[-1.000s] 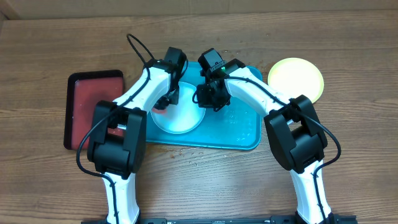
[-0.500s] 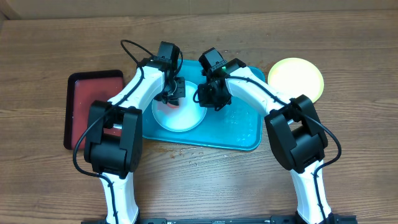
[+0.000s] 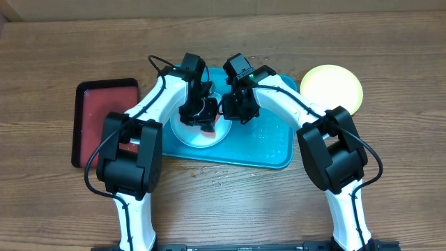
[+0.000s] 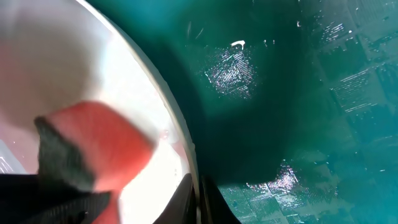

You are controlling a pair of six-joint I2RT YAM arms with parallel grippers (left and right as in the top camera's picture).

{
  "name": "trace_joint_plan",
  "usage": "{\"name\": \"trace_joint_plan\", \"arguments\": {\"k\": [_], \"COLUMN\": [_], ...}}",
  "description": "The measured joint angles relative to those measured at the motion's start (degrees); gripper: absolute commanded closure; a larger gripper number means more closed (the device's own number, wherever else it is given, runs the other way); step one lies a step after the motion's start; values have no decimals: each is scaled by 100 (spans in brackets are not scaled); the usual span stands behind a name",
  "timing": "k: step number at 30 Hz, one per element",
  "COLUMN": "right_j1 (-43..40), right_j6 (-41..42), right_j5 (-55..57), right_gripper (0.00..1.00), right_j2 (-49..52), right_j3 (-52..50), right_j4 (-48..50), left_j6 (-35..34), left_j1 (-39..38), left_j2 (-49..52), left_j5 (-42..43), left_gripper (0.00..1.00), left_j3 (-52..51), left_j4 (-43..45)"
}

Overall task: Clean dirty plates on tray and stack at the side
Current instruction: 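Scrub the white plate's red smear with the sponge while right gripper holds rim, then move the left gripper with sponge back over the red tray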

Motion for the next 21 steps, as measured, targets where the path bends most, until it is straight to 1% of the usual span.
{"name": "trace_joint_plan", "arguments": {"k": [3,6,10,14,15,21], "right_j1": [0,0,2,2,2,-4], "right_j6": [2,0,2,4,2,2], "right_j5": [2,2,-33,-39,-39,-31], "right_gripper": [96,96,96,96,96,96], "right_j2": [0,0,0,0,0,0], "right_j3": [0,0,0,0,0,0], "right_j4": [4,4,44,44,42,11], "left_j6": [59,28,-92,-398,-509,-1191], "left_j1": [-2,-70,-173,-142,-122,-96], "left_j2": [-4,-33,-57,-35,-24,28], "left_j5": [-463,-1152,-2323,-3506,-3696,-4236], "left_gripper": [96,96,96,96,96,96], "left_j3": [13,33,37,39,52,605], "left_j4": [-240,-369,-372,-483,-553,-1082]}}
